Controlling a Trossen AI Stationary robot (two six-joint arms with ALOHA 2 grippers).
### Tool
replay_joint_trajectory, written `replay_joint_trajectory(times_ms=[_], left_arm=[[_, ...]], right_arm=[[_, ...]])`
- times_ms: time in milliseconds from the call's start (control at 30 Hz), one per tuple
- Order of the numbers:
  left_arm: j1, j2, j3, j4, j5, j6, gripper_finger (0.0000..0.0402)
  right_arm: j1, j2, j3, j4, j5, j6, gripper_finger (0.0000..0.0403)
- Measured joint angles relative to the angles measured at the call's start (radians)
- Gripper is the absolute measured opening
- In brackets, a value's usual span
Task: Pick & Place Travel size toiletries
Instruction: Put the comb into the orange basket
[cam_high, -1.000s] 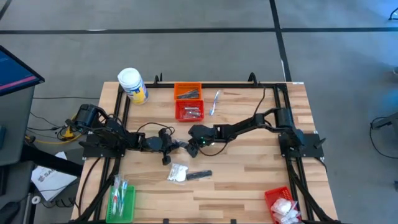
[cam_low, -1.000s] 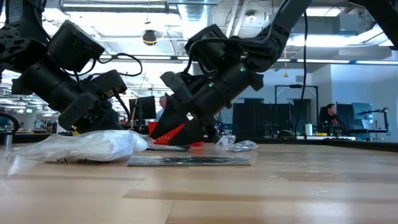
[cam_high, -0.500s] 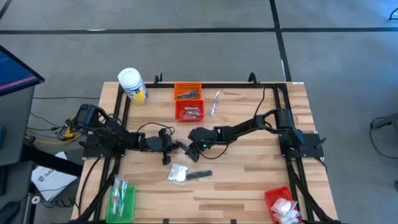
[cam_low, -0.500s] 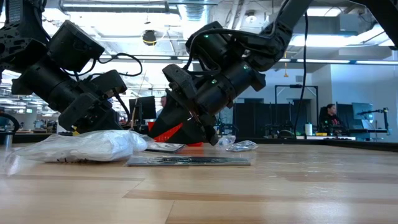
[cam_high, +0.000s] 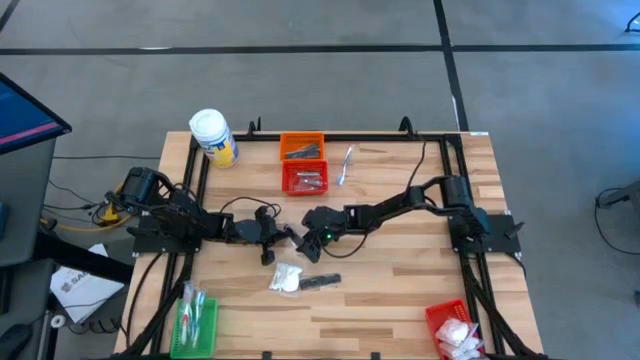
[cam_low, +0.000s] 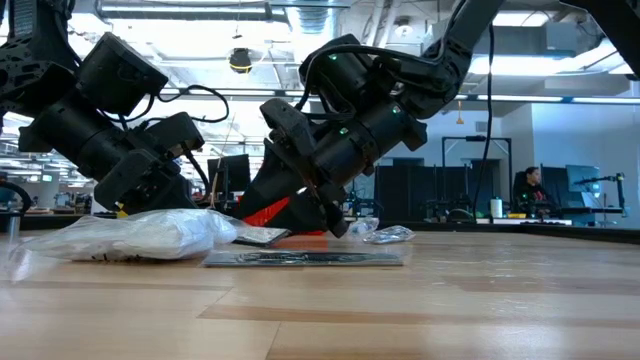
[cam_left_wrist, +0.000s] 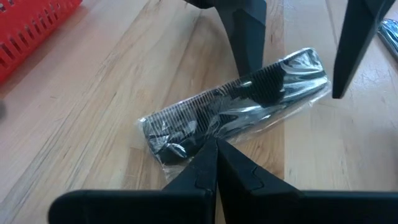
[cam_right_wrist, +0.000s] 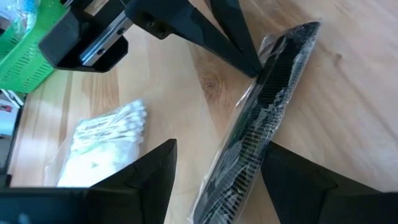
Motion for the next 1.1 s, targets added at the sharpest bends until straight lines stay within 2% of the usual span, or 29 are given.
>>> replay_joint_trajectory(times_ms=[400,533,1100], left_arm=[[0.0,0.001,0.016,-0.002,0.005,0.016,0.0],[0.0,0.001,0.016,0.001,0.021,0.016,0.0],[-0.002,0.001,0.017,0.005,0.024,0.016,0.0]], right_arm=[[0.0,0.019,0.08,-0.076,0.001,0.052,0.0221],[-0.007,0.017,0.092,-0.128,0.06,0.072,0.0218],[-0.015,0.017,0.091,-0.113,0.088,0.106,0.013]])
